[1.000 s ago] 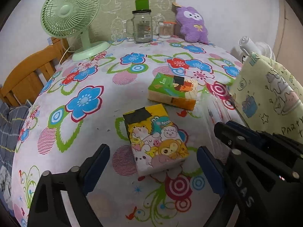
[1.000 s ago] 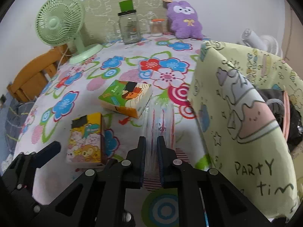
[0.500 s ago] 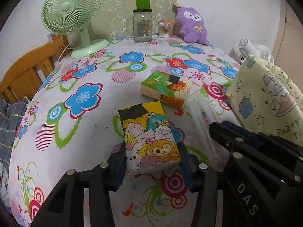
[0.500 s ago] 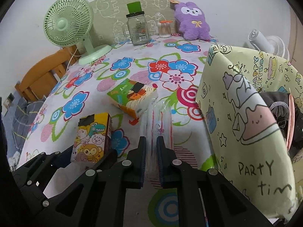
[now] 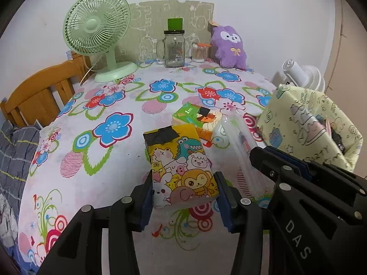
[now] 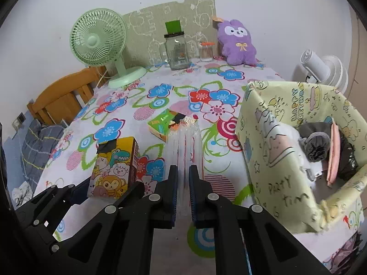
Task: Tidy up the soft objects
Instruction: 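Grasp the cartoon tissue pack with the left gripper and lift it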
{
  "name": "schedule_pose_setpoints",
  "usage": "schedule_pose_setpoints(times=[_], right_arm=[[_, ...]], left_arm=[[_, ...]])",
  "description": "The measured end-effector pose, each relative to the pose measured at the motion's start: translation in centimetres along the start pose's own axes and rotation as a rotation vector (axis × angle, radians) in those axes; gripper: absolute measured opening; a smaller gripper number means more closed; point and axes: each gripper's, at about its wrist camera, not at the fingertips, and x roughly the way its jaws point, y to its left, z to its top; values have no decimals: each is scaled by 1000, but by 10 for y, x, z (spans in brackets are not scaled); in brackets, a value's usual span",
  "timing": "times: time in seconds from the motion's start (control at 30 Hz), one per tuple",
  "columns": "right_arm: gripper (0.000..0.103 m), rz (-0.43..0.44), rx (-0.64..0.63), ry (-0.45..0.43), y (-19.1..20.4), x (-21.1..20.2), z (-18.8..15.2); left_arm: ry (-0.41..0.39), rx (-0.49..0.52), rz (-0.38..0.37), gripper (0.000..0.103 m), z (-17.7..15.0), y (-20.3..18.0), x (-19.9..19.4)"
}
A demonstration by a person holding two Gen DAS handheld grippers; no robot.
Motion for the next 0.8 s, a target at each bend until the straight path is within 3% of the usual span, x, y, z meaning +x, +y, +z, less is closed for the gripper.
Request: schedule_pose_setpoints(times=[0.8], right_arm=[[12, 10, -44, -141, 1, -86, 19]], left_arm=[[-145, -15, 14, 49, 14, -21, -80]])
